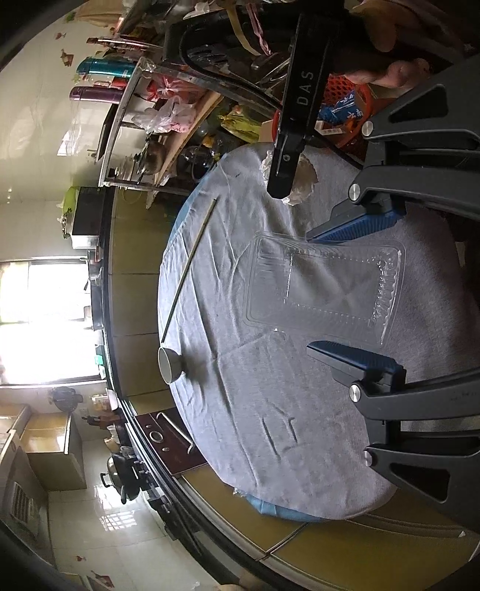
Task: Collect trash
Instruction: 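Carry the white tissue and clear plastic tray over the red basket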
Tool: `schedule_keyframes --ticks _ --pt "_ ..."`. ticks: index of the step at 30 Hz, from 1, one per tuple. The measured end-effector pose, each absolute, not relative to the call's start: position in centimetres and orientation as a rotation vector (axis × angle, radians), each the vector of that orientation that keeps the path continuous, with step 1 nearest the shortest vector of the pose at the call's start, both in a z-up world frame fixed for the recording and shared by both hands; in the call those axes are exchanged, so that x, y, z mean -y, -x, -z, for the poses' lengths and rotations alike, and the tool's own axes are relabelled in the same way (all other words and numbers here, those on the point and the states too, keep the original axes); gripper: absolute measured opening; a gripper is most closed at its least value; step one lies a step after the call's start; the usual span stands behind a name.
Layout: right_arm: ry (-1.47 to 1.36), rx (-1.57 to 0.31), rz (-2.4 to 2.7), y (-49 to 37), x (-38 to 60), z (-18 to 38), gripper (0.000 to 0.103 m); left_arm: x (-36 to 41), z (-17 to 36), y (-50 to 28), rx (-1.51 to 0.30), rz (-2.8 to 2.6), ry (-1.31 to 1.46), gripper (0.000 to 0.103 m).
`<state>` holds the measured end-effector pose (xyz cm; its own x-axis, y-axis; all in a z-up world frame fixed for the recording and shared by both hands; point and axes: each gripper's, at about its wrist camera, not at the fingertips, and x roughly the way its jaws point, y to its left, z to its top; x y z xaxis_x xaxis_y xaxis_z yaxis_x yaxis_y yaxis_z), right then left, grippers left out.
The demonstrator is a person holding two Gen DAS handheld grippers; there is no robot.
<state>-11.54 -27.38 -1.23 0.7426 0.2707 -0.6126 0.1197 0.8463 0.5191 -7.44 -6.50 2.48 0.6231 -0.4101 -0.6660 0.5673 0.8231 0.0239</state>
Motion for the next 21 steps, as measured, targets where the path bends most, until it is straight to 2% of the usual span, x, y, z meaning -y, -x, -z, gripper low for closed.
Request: schedule_keyframes --ticks 21 --pt "-0.691 -0.689 -0.037 14.2 32.7 2.8 0.046 10.5 -1.5 8.9 -0.731 0.589 -0.332 0.055"
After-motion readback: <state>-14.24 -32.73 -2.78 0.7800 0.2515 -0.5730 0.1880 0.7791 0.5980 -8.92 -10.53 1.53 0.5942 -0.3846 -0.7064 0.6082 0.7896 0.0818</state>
